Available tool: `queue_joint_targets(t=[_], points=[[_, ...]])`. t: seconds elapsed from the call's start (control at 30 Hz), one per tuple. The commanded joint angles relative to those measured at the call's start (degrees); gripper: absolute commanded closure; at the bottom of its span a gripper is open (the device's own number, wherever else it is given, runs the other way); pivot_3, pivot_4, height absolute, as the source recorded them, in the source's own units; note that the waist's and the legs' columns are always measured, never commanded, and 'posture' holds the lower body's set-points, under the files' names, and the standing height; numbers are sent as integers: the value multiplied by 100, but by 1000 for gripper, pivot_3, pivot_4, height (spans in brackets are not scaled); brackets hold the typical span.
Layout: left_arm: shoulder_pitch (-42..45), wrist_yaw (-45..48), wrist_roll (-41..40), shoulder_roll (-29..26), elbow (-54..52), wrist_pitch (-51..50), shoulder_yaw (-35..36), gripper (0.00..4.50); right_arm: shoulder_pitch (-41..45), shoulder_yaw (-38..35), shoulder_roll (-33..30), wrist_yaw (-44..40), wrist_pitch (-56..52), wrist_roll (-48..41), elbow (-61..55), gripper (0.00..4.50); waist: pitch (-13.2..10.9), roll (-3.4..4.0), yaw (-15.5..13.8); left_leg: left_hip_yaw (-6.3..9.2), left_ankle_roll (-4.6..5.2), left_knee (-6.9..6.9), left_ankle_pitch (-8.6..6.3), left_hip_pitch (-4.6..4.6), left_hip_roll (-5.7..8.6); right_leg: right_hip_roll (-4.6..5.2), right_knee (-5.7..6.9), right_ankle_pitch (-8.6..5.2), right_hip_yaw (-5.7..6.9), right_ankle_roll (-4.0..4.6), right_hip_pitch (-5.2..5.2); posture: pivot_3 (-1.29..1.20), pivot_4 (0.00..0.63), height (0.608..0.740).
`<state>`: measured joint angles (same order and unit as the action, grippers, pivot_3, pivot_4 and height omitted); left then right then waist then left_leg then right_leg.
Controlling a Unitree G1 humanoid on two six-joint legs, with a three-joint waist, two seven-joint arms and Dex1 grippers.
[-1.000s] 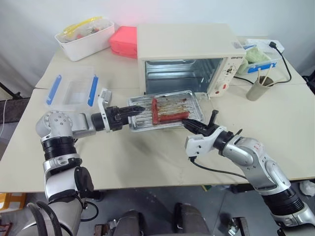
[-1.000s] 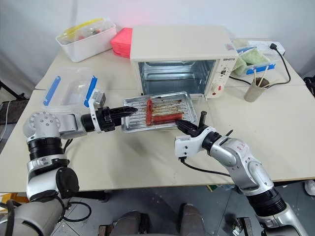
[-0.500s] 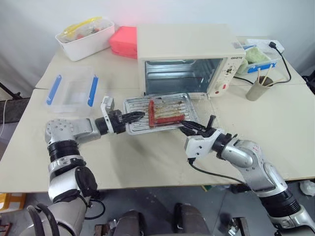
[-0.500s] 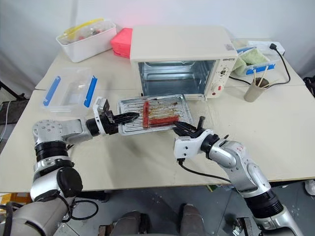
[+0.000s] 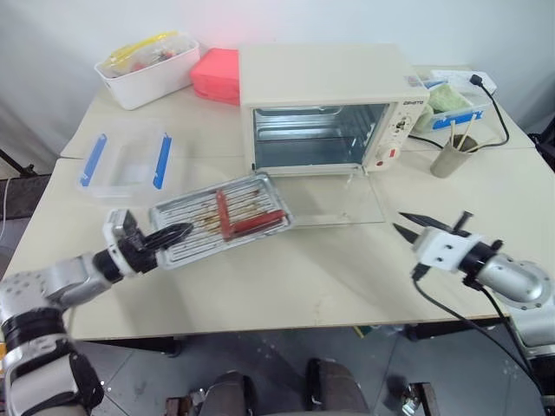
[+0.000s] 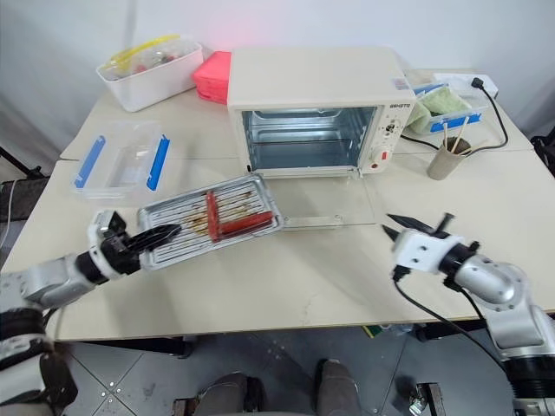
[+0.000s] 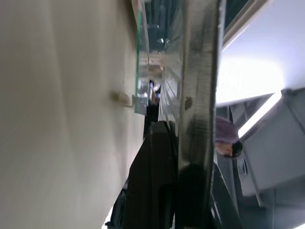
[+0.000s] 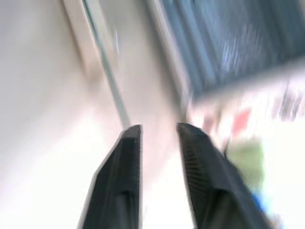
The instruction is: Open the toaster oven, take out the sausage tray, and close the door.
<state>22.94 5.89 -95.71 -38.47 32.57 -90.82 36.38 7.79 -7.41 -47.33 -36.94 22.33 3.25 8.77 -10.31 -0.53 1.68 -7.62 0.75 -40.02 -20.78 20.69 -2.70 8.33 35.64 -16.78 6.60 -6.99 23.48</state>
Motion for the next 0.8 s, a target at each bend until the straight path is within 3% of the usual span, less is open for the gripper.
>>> queue_joint_targets(t=[0.03,0.23,0.43,0.6,0.8], points=[[-638,-550,-1320,39,-756,631,147,4500,201,-310,13,-361,167,-738,567,4470,0,0,-1,-2,0,2,0,-9,-6,5,3,0,-7,0,-4,0,150,740],[-1419,-1217,-1729,1107,-2225,1832,900,4500,851,-212,451,-1857,-990,-2100,1607,4470,1,0,-32,-5,2,-2,-2,-23,-10,19,14,0,-22,1,-13,0,150,740],[-1974,-1992,-1729,2567,-3739,2879,1165,4500,1695,137,955,-2430,-1693,-2143,2283,4470,3,-2,-15,-14,4,-1,-4,-22,0,15,10,0,-29,1,-10,0,150,740],[-2108,-2281,-1729,2934,-4228,3333,1052,4500,1894,113,1177,-2589,-2001,-2269,2223,4470,3,-2,-50,-16,3,-2,-4,-22,6,6,9,-1,-30,3,-10,0,150,740],[-2128,-2343,-1729,2994,-4432,3521,932,4500,2057,-573,1467,-2717,-1578,-3002,1883,4470,3,-2,-115,-23,5,-3,-6,-21,9,5,3,-1,-32,3,-9,0,150,740]])
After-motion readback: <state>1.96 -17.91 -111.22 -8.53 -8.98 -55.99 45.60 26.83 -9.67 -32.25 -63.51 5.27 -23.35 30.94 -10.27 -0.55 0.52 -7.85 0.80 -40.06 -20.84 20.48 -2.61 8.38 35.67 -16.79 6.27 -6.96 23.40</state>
